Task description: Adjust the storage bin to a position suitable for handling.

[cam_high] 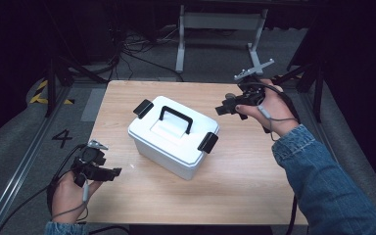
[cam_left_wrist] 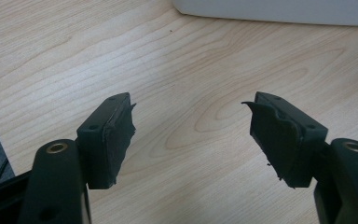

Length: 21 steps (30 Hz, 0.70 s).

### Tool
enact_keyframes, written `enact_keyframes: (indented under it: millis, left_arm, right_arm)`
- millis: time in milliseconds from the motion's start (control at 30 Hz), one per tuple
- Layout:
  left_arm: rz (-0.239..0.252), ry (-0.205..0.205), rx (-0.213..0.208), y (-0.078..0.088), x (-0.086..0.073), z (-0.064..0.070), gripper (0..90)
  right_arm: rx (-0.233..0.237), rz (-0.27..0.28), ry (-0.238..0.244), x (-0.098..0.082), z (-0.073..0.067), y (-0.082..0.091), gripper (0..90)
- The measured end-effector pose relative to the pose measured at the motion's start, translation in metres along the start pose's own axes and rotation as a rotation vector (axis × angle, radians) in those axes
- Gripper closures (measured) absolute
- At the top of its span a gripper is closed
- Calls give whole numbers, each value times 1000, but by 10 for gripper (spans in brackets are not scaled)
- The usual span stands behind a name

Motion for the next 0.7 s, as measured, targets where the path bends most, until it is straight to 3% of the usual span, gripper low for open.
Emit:
enact_keyframes:
  millis: [433,700]
  left_arm:
    - [-11,-17,-15,-8,5,1,305]
    - [-14,-18,-26,-12,8,1,305]
  right_arm:
    - [48,-3,7,11,-16,-42,515]
    - [86,-33,19,13,-30,-68,521]
Point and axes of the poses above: each handheld gripper's, and its own axes: y roughly backward along the jaws, x roughly out of its top, z roughly to its right, the point moved 3 cm from there along -y, roughly forward along the jaws, and after that the axes turned 13 degrees about z, right-handed, at the moved point
